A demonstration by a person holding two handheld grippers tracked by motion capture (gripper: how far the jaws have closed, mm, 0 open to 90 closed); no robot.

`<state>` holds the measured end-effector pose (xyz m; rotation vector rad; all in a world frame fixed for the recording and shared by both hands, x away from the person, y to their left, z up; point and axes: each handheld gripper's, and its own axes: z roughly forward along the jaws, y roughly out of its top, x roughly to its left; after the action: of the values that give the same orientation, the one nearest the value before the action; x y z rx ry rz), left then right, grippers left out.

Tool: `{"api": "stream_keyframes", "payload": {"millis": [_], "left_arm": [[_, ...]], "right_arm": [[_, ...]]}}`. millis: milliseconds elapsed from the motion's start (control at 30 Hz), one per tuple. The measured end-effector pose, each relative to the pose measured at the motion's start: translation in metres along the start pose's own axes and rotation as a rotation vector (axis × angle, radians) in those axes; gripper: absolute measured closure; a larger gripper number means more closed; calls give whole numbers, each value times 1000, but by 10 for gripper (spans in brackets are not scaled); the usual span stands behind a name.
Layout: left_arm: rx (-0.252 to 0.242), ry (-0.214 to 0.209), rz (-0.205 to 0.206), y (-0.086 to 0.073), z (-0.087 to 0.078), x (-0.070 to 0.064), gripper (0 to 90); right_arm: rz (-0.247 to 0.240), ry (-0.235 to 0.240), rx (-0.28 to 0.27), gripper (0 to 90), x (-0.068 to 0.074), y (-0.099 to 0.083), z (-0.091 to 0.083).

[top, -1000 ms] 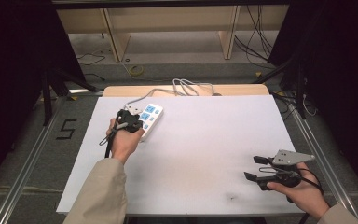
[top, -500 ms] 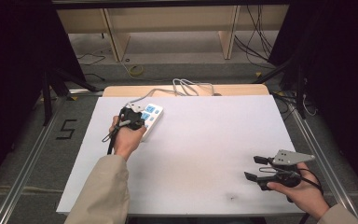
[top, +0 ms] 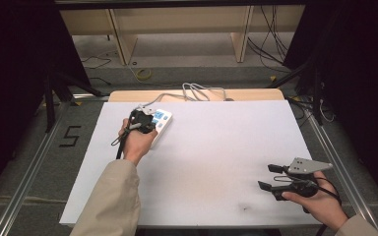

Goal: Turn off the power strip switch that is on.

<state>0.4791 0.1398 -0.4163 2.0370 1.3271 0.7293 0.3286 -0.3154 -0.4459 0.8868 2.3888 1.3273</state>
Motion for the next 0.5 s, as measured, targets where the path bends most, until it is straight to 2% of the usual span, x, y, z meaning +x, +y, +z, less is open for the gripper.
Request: {"api": "stream_keyframes", "payload": {"millis": [500], "left_arm": [[16, -8, 1, 11, 7, 1, 900]], "right_arm": [[4, 0, 1, 278, 0, 0, 0]]}}
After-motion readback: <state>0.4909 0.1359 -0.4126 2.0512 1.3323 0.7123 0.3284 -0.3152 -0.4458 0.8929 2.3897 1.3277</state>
